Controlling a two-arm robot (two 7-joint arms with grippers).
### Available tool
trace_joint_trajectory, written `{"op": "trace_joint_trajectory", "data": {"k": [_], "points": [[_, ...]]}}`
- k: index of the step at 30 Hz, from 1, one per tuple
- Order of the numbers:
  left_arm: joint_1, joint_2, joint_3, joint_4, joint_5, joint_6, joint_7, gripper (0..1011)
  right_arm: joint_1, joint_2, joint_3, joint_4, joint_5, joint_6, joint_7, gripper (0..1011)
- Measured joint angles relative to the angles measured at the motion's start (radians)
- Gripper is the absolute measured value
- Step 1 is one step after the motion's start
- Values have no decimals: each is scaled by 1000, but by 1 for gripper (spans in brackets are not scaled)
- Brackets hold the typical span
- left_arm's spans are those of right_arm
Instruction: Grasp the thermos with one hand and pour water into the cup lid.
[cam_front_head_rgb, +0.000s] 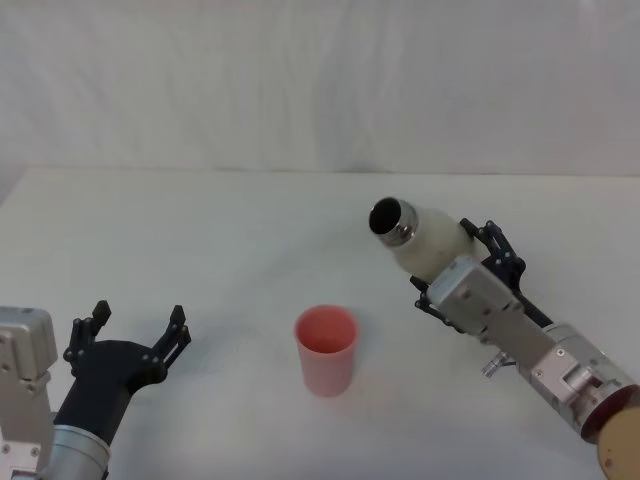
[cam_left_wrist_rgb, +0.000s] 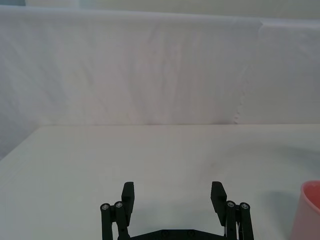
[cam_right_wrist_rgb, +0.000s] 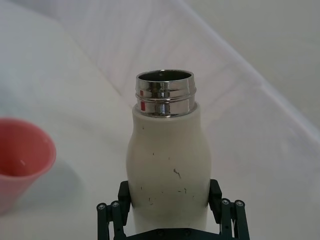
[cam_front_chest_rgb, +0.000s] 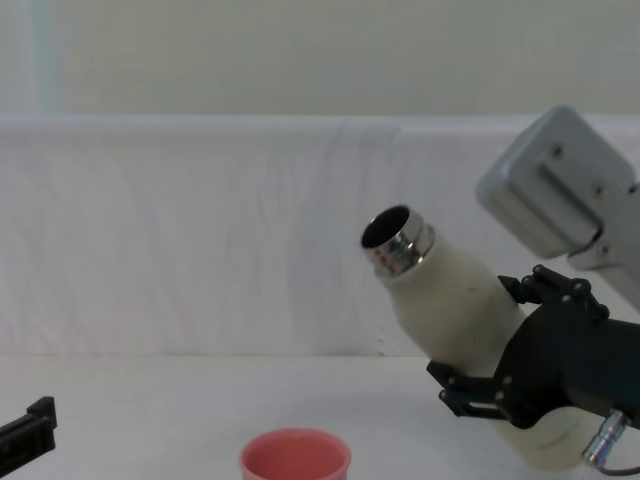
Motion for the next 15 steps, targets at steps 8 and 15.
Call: {"op": "trace_joint_trajectory", "data": {"k": [8, 15], "points": [[0, 0, 0, 0, 0, 0, 0, 1001, 13, 16, -32, -1, -119, 20, 2, 956], [0, 0, 0, 0, 0, 0, 0, 1001, 24, 22, -58, 9, -204, 29, 0, 956]]}}
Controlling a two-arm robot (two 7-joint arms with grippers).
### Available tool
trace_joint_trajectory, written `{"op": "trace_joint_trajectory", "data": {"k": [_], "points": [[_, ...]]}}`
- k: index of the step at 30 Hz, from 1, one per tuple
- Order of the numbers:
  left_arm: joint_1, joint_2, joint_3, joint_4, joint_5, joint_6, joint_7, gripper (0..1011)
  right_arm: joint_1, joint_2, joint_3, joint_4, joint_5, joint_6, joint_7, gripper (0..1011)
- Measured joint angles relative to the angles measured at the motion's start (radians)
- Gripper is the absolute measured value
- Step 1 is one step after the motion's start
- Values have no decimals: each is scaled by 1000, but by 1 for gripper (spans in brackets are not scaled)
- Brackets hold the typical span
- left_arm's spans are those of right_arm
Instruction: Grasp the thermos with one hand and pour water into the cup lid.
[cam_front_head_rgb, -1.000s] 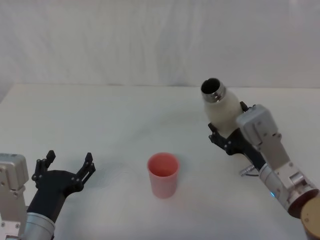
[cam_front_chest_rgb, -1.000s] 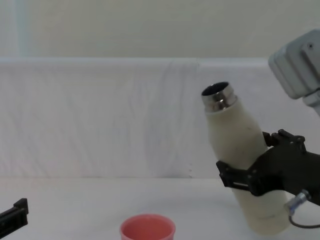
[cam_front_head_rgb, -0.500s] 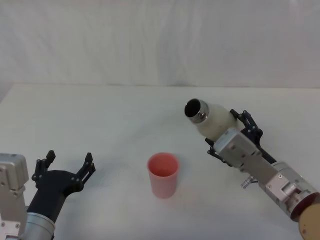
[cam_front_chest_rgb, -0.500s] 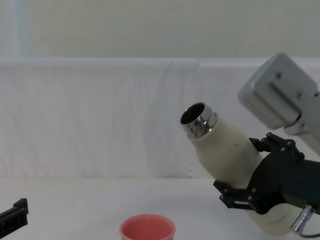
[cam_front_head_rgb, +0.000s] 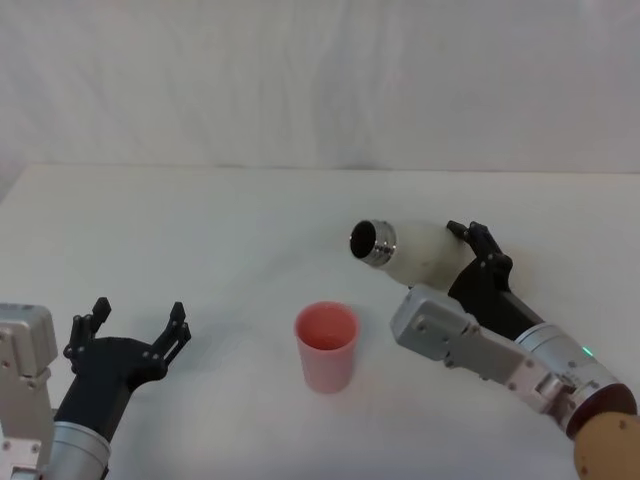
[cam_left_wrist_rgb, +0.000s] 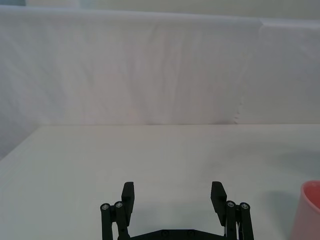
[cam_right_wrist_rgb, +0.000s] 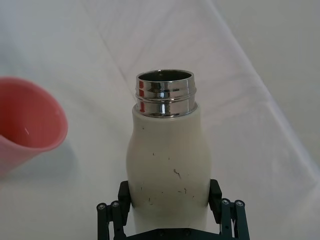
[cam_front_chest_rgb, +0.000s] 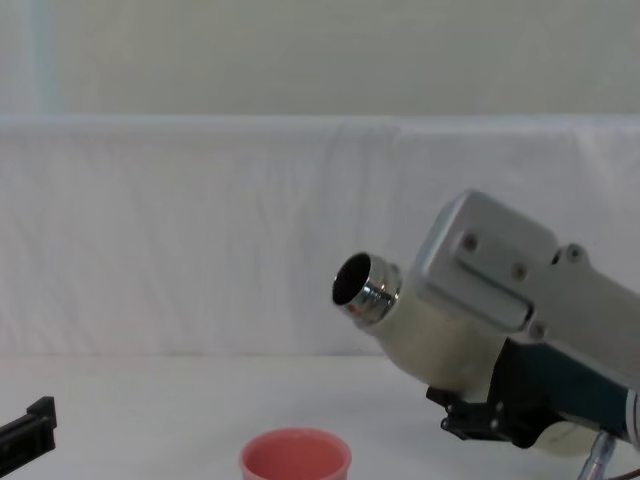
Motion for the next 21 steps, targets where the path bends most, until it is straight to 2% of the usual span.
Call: {"op": "trace_joint_trajectory", "data": {"k": [10, 21], "points": [[0, 0, 0, 0, 0, 0, 0, 1001, 5, 10, -22, 6, -88, 6, 0, 956], [0, 0, 0, 0, 0, 0, 0, 1001, 2, 15, -27, 5, -129, 10, 4, 956]]}}
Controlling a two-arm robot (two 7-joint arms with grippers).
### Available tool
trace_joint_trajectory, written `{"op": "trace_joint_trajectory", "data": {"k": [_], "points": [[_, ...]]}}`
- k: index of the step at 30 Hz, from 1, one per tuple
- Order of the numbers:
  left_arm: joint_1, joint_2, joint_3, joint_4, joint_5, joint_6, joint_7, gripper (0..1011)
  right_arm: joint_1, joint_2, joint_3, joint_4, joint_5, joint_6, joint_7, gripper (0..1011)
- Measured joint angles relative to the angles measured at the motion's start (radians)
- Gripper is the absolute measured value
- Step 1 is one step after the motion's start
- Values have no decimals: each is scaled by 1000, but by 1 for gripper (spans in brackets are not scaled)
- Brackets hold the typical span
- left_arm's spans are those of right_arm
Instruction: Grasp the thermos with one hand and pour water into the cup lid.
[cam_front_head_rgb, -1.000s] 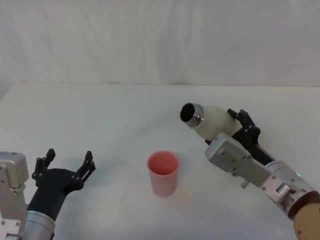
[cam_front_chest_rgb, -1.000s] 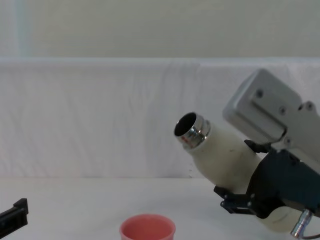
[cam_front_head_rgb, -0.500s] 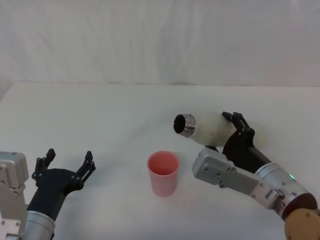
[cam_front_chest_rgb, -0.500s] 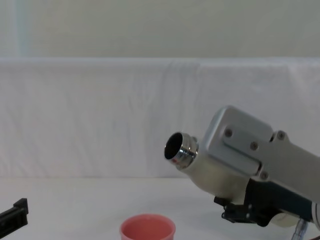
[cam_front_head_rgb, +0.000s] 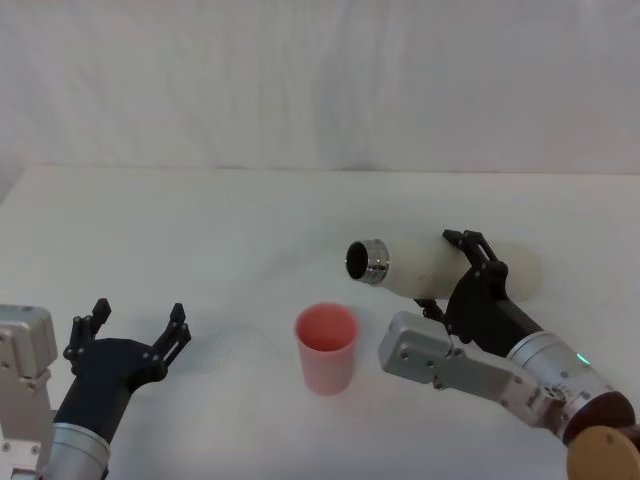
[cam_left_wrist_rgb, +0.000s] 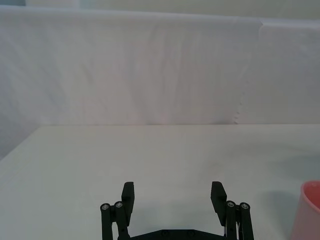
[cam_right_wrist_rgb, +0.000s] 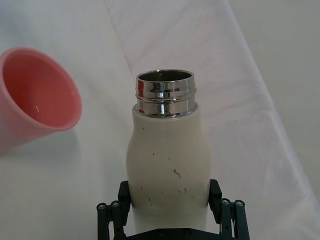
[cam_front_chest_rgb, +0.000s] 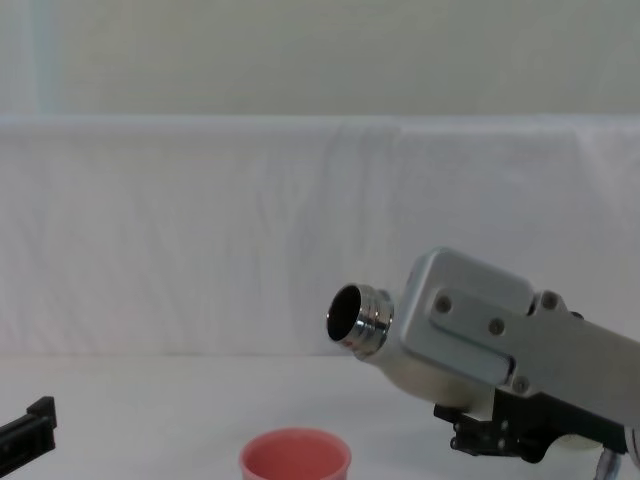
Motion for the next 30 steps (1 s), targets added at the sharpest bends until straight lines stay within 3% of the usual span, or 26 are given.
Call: {"op": "trace_joint_trajectory", "data": {"k": [30], "points": [[0, 0, 0, 0, 0, 0, 0, 1001, -12, 31, -32, -22, -92, 18, 25, 956]]}}
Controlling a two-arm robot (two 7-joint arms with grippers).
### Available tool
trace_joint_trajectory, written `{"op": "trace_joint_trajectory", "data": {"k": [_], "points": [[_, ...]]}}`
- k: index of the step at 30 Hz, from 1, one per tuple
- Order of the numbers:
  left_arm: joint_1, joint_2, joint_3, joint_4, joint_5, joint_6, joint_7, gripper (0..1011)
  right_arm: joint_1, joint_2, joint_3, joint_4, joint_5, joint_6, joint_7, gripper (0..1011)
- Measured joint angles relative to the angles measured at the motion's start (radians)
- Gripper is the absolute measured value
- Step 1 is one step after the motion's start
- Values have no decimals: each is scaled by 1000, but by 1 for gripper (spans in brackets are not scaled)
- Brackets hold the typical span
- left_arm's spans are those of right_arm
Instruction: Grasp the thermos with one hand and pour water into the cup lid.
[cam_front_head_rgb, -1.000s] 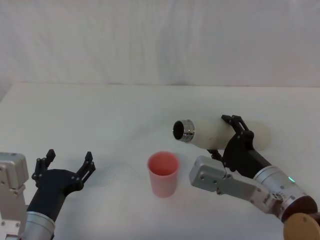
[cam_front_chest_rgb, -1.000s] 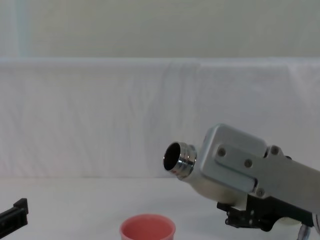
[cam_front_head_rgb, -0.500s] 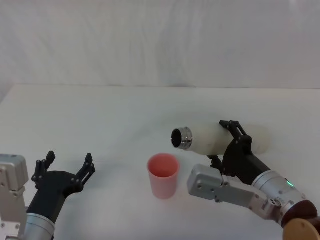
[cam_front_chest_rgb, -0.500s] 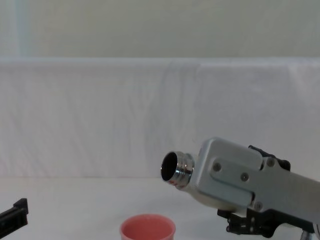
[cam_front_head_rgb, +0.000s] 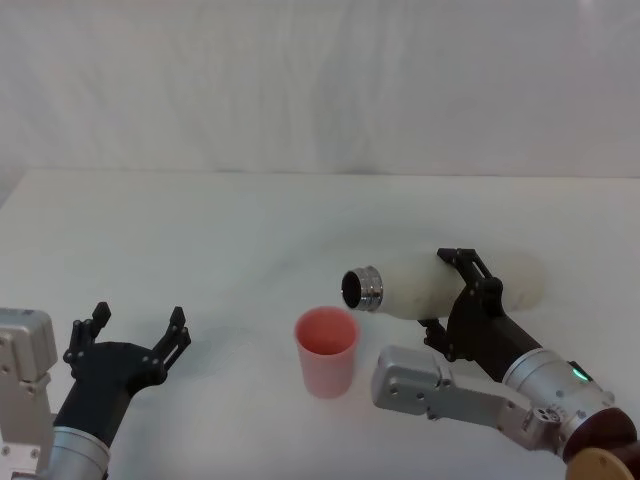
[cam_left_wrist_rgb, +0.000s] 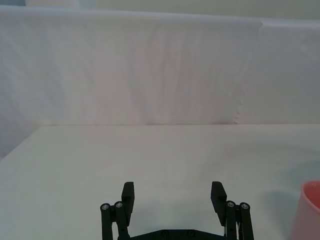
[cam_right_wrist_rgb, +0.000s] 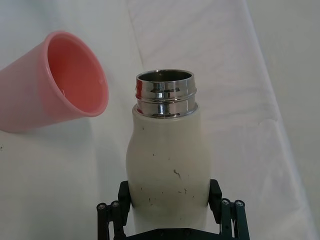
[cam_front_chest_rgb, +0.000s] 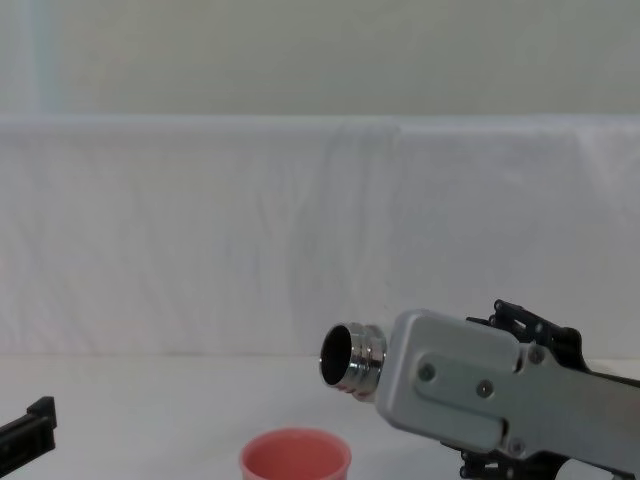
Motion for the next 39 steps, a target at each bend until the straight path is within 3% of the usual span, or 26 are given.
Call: {"op": "trace_joint_trajectory", "data": {"k": [19, 39], "points": [[0, 0, 0, 0, 0, 0, 0, 1001, 6, 12, -32, -5, -89, 26, 5, 956], [0, 0, 0, 0, 0, 0, 0, 1001, 23, 16, -54, 1, -145, 35, 8, 956]]}}
